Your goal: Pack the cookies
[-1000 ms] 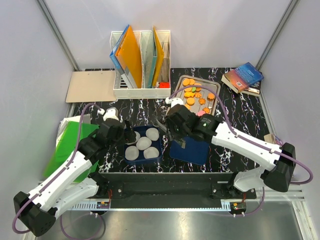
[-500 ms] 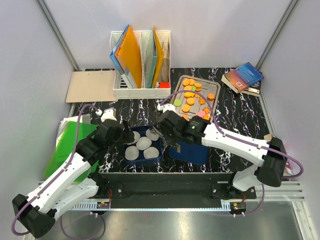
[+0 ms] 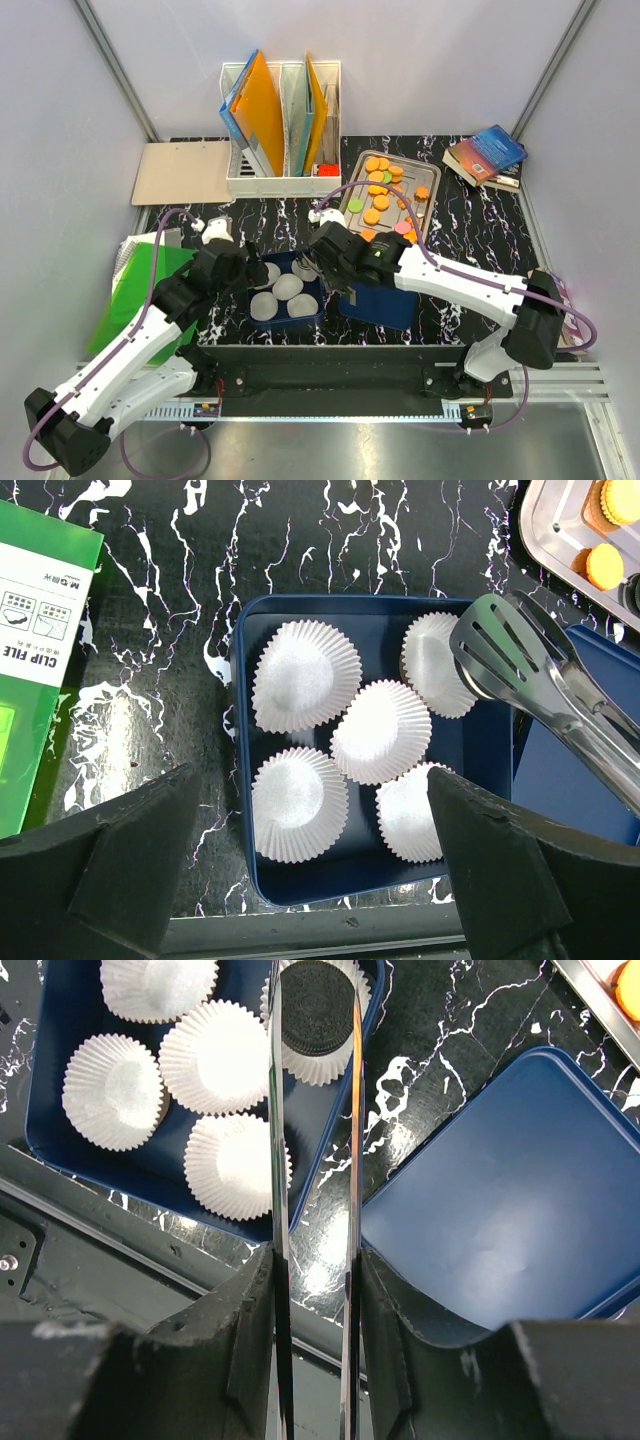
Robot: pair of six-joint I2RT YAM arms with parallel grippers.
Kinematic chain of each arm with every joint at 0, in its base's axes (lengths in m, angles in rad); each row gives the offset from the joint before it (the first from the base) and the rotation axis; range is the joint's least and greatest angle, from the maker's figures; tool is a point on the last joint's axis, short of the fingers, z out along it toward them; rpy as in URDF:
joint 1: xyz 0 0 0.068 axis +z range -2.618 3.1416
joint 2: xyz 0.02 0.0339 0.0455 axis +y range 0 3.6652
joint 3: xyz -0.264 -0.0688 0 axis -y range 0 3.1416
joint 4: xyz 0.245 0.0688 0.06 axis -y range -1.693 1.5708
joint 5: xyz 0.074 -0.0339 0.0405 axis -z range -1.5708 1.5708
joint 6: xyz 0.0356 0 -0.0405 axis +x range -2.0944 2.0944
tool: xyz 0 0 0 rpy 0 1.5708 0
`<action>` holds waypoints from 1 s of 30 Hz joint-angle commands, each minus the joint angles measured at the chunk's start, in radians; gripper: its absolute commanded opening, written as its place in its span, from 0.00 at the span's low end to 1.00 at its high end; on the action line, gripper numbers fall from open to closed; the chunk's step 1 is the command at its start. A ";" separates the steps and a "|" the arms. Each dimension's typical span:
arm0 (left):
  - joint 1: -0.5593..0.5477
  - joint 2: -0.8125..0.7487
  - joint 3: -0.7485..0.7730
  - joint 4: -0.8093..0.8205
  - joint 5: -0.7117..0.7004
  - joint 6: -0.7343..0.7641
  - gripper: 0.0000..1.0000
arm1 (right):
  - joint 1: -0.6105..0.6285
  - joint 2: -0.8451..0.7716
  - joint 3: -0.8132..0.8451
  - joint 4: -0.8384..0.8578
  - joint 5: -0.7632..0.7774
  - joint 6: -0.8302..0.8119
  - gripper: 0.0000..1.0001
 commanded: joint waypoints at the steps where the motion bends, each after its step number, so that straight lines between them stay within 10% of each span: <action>1: -0.002 -0.008 0.004 0.022 -0.005 -0.012 0.99 | 0.010 0.010 0.056 0.043 0.035 -0.001 0.34; 22: -0.001 -0.018 0.000 0.023 -0.005 -0.010 0.99 | 0.005 -0.100 0.093 -0.023 0.208 -0.001 0.56; 30: -0.001 -0.005 0.004 0.031 0.015 -0.016 0.99 | -0.254 -0.141 0.032 -0.061 0.231 -0.077 0.56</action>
